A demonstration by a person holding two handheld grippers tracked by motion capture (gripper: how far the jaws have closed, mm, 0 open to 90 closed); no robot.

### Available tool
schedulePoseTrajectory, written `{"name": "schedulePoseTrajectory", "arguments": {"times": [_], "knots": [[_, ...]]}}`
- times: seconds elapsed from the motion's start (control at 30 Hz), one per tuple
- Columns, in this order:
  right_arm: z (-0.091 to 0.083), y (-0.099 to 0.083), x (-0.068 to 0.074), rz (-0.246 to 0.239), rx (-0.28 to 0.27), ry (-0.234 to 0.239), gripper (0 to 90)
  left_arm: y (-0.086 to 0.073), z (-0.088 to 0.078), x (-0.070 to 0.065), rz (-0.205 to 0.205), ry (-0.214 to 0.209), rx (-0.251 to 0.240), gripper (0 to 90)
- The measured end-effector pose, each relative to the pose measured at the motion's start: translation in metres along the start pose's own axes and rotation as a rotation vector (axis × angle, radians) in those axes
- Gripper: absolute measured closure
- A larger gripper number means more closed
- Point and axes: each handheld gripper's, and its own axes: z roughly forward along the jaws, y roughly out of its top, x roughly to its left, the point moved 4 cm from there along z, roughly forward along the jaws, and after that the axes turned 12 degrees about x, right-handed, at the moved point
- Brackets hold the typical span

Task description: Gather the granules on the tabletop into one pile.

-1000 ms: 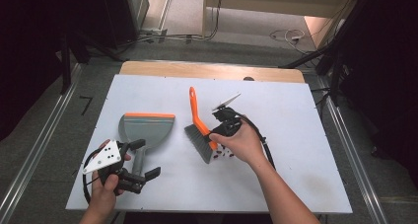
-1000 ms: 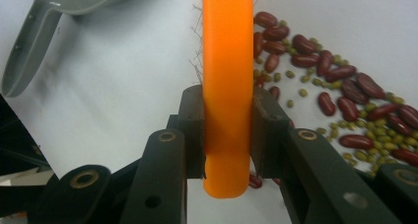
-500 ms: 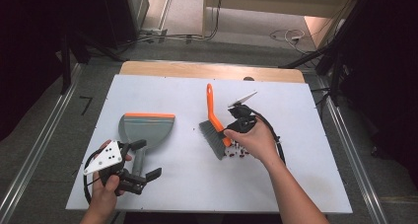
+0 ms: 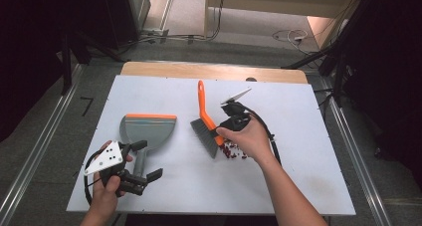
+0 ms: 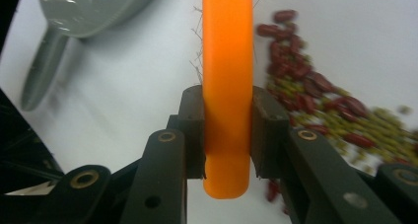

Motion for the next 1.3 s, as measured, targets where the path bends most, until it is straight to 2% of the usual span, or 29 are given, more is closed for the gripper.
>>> {"name": "schedulePoseTrajectory", "arguments": {"times": [0.2,0.23,0.3,0.5,0.73,1.3], "knots": [[0.016,0.015,0.011,0.003,0.035,0.036,69.0,0.000,-0.003,-0.001,0.005,0.008,-0.004,0.0],[0.019,0.017,0.011,0.005,0.042,0.030,68.9,0.000,-0.003,-0.001,0.005,0.008,-0.006,0.0],[0.023,0.021,0.007,0.027,0.044,0.005,68.9,0.001,-0.004,-0.001,0.006,0.010,-0.009,0.0],[0.020,0.019,-0.004,0.068,0.051,0.012,68.9,0.000,-0.006,0.001,0.000,0.016,-0.010,0.0],[0.009,0.005,-0.023,0.114,0.025,-0.006,68.9,0.001,-0.005,0.000,0.008,0.020,-0.009,0.0],[-0.009,-0.024,-0.049,0.176,0.000,-0.023,68.9,0.001,0.002,-0.003,0.014,0.015,0.004,0.0]]}}
